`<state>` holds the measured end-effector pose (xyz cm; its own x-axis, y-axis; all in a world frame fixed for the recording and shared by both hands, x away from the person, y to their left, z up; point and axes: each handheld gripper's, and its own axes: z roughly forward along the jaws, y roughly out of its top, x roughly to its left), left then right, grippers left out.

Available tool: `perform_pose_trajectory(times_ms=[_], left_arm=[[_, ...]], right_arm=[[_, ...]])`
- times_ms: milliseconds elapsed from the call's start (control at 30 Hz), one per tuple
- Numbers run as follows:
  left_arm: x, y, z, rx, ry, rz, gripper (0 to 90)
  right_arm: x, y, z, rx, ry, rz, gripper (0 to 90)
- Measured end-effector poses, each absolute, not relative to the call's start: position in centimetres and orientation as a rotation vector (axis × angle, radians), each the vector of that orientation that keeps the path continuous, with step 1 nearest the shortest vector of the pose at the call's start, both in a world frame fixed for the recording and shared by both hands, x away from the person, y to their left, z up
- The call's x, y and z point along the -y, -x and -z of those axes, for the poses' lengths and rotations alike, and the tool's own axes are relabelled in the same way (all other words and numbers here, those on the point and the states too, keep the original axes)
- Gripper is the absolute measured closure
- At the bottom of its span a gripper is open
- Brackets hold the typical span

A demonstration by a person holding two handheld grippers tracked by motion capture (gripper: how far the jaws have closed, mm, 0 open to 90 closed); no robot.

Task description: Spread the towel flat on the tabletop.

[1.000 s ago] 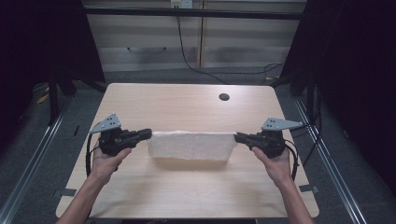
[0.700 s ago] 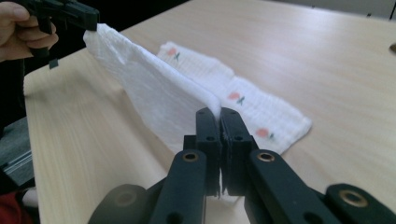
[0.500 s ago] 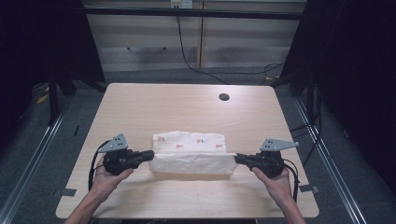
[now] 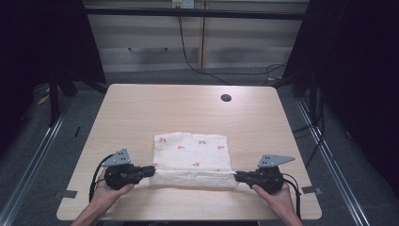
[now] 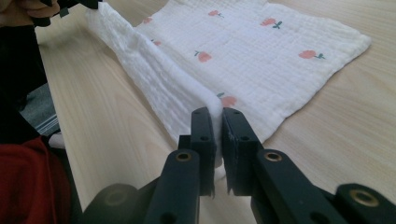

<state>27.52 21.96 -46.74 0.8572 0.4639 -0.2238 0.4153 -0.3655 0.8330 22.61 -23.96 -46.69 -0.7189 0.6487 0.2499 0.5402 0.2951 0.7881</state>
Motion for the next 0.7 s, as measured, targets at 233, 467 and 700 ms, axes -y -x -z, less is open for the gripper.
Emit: perform_pose_trajectory(times_ms=[233,467,700], left_arm=[[-22.8,-27.3,46.5,-0.646,-1.969,-0.043,77.9],[-22.7,-28.9,46.2,-0.705,-1.959,-0.091,75.5],[-20.7,-32.5,48.1,-0.788,-2.052,-0.130,75.0]], right_arm=[[24.4,-21.9,46.3,-2.415,-1.121,-1.428,75.8],[24.4,-23.2,46.2,-2.396,-1.136,-1.419,73.0],[22.6,-27.1,46.8,-2.401,-1.138,-1.369,74.4]])
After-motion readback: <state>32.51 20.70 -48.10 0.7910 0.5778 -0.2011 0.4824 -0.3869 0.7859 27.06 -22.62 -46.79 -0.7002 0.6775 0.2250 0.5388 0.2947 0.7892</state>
